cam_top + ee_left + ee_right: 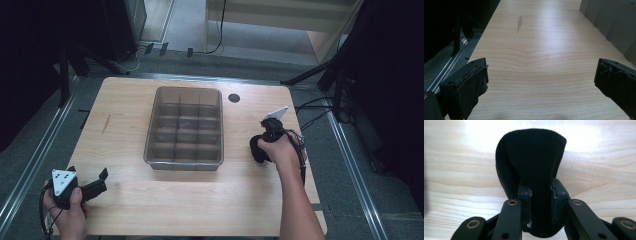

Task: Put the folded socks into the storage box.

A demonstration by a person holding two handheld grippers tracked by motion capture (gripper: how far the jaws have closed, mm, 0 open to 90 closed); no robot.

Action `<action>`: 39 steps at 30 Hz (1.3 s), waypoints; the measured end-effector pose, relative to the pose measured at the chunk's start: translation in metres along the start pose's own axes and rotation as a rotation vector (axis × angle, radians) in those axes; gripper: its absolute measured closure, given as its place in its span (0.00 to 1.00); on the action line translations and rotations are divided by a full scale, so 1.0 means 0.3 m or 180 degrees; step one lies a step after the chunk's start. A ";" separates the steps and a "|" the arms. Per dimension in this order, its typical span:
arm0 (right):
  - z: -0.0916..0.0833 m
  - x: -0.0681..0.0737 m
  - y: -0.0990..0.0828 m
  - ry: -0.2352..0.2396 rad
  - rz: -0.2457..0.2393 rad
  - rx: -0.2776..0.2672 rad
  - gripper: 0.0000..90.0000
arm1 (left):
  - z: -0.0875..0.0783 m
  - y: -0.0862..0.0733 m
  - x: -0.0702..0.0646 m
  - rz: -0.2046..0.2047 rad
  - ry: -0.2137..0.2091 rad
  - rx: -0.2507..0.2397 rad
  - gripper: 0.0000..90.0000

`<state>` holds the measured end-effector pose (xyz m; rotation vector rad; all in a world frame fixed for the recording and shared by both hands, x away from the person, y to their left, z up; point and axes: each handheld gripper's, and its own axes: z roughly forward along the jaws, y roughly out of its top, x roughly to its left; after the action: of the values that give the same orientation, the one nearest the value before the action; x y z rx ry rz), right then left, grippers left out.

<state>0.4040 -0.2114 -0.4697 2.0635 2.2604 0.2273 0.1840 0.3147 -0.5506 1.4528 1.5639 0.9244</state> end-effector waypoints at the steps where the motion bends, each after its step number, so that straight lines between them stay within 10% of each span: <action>1: -0.017 0.008 0.006 0.0017 0.0014 -0.0014 0.82 | 0.000 0.000 0.000 0.0002 0.0004 0.0002 0.00; 16: -0.206 0.117 0.076 0.0095 0.0108 -0.0166 0.82 | 0.000 0.000 -0.001 0.0010 0.0017 -0.0001 0.00; 22: -0.274 0.237 0.103 0.0086 -0.0010 -0.0254 0.82 | 0.000 0.000 -0.001 0.0002 0.0014 -0.0007 0.00; 39: -0.218 0.487 0.135 0.0304 -0.0282 -0.0170 0.82 | 0.000 0.000 0.002 -0.0015 -0.0007 -0.0009 0.00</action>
<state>0.4201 -0.0667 -0.3920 1.9615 2.3661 0.3839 0.1840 0.3151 -0.5507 1.4473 1.5632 0.9217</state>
